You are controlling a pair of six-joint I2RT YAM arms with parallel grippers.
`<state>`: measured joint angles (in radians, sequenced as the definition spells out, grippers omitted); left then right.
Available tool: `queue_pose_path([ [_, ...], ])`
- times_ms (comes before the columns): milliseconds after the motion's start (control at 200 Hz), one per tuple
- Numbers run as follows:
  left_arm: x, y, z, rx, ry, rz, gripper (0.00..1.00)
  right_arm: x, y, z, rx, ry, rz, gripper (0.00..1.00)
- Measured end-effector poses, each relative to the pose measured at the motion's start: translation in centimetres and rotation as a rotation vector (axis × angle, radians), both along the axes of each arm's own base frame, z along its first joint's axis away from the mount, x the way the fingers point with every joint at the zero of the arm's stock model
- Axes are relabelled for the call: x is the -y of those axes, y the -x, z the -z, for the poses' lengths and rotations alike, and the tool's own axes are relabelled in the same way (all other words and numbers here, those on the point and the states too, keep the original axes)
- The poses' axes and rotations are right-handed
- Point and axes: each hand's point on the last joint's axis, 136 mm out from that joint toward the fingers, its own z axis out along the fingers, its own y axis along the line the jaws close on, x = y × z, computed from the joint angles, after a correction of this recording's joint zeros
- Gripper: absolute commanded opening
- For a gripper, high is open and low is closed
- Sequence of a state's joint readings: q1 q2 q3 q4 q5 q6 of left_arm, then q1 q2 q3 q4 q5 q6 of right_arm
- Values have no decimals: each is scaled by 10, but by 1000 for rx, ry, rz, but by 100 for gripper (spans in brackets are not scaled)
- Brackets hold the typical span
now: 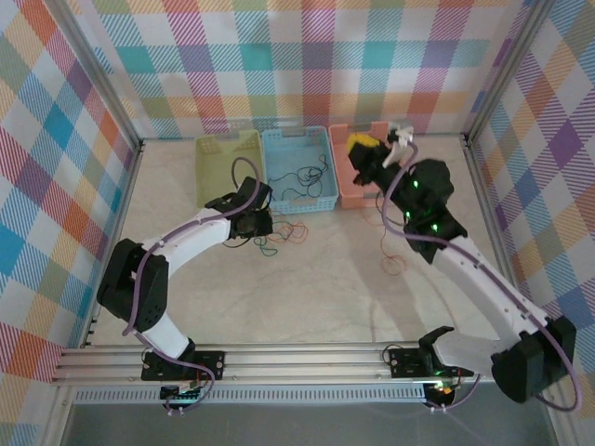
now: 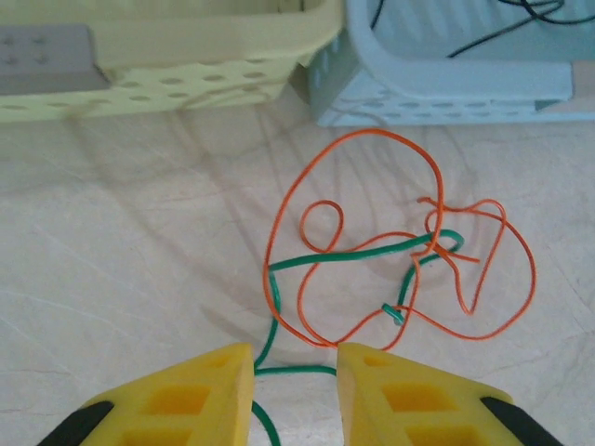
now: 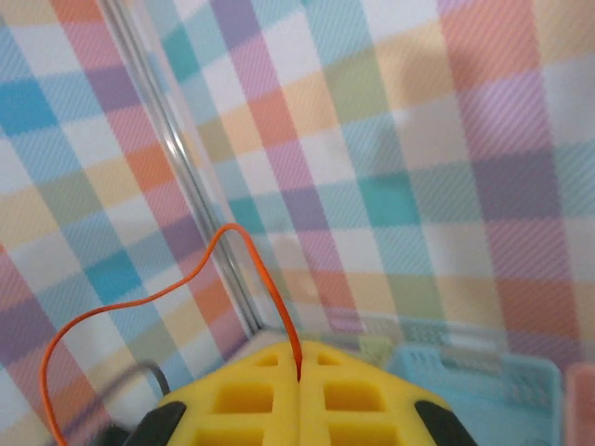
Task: Untangle the cables
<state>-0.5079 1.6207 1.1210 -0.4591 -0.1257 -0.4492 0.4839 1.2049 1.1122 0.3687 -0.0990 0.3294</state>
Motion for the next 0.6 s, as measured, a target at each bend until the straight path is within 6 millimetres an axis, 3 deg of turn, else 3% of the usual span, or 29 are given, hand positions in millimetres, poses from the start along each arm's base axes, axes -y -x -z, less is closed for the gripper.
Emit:
queue_pose_path([
  [135, -14, 1, 5, 23, -17, -58, 35, -29, -24, -45, 49, -24, -49, 0],
  [380, -58, 4, 4, 84, -5, -216, 34, -76, -60, -111, 151, -87, -121, 0],
  [600, -69, 2, -13, 172, 18, -271, 36, -117, -74, -170, 275, -163, -211, 0],
])
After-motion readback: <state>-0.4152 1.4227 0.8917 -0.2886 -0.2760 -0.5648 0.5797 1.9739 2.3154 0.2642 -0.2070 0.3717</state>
